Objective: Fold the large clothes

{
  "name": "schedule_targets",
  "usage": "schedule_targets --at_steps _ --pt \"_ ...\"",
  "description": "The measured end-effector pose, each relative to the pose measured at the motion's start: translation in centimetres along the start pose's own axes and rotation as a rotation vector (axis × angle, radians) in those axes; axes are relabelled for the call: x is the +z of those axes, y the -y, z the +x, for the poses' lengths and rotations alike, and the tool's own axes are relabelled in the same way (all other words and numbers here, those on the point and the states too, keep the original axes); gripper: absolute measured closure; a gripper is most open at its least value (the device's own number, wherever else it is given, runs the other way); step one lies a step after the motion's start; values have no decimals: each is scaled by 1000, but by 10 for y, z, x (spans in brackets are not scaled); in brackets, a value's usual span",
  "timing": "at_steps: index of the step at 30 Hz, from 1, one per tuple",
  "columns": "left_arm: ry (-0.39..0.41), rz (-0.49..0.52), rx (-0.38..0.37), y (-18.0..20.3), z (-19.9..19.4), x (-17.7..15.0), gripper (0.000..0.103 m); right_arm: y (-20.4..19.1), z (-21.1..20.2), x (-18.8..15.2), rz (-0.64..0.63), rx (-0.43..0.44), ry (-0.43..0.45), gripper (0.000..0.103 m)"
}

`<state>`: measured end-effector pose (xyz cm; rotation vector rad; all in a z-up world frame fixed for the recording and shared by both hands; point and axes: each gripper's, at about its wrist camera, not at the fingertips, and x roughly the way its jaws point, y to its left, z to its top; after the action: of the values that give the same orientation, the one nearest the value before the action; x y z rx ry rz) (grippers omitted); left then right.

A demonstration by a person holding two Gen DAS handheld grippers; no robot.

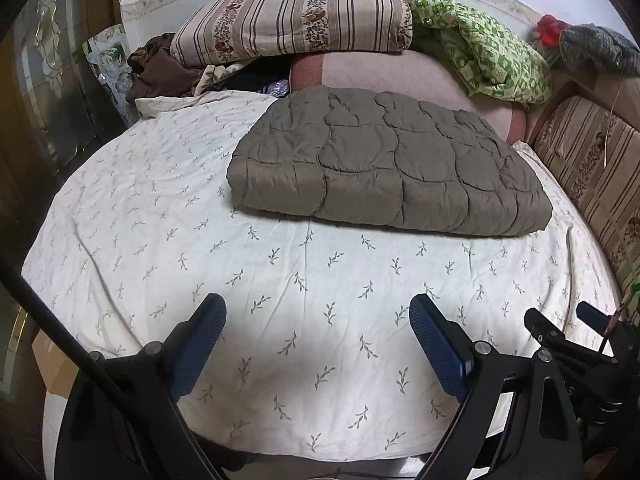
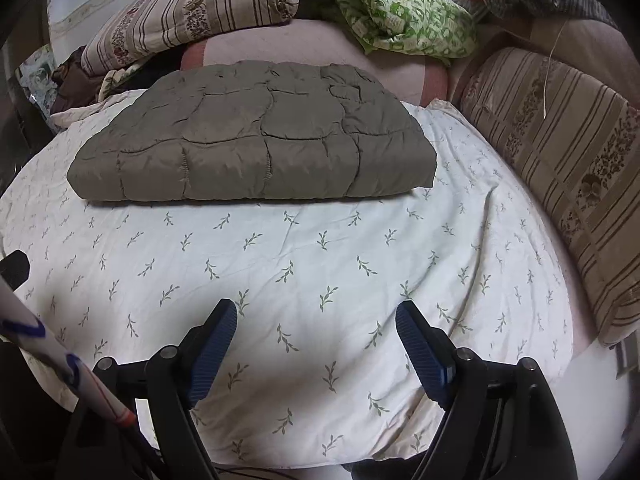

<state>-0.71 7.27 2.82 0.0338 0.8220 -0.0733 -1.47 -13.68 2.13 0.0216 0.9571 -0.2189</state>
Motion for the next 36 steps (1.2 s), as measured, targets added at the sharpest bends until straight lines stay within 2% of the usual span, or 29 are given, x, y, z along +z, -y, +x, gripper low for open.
schedule_targets --at_steps 17,36 --pt "-16 38 -20 7 -4 -7 11 -1 -17 -1 -8 -53 42 16" --pt "-51 38 -17 6 8 -10 11 -1 -17 0 -14 -58 36 15"
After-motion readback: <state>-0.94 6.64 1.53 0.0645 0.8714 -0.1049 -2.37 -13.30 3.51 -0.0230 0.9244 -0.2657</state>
